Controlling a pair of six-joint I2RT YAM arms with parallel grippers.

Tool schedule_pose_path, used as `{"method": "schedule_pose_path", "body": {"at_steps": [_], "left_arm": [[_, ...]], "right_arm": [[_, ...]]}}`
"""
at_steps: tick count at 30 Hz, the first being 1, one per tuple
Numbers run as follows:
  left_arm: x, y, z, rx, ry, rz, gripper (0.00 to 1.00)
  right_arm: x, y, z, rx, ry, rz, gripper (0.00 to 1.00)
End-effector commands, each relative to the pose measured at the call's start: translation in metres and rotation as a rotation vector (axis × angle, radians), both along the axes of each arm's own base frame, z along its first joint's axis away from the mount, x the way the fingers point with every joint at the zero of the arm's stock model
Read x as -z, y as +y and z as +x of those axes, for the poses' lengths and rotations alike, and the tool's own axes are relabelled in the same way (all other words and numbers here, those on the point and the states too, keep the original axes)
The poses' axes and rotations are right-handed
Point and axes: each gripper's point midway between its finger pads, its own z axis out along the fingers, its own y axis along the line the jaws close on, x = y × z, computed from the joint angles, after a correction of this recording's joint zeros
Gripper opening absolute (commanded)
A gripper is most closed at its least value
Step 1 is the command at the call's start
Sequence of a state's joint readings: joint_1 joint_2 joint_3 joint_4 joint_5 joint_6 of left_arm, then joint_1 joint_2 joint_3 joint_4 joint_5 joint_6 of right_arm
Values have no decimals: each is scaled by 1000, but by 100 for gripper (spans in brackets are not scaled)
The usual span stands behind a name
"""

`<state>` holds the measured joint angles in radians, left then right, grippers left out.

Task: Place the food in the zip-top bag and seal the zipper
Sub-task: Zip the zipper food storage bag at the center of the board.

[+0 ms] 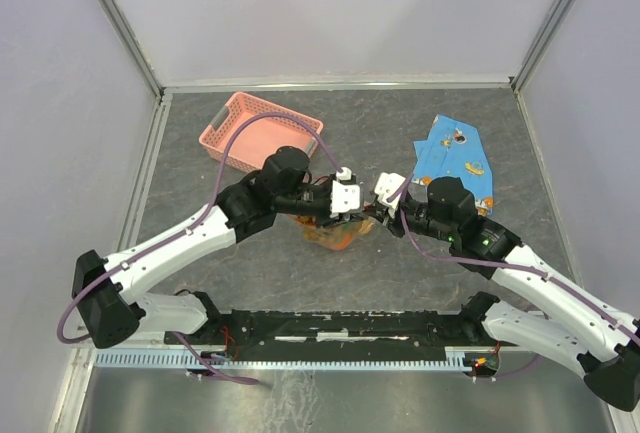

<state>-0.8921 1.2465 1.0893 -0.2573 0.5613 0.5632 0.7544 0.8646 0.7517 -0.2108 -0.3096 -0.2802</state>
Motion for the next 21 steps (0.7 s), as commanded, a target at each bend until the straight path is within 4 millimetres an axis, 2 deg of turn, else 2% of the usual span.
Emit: {"method": "schedule_pose_path", "body": {"at_steps": [1, 9, 16, 21], "left_arm": [[-24, -11, 4, 42, -91, -57, 43], [-16, -12, 12, 12, -95, -30, 31], [-19, -4, 13, -24, -98, -5, 3], [-25, 9, 7, -55, -80, -2, 3]], "right_arm": [[-42, 4, 5, 9, -77, 94, 2], [-45, 2, 5, 16, -83, 98, 2], [-41, -2, 6, 38, -61, 78, 2], [-33, -14, 12, 102, -29, 38, 2]]}}
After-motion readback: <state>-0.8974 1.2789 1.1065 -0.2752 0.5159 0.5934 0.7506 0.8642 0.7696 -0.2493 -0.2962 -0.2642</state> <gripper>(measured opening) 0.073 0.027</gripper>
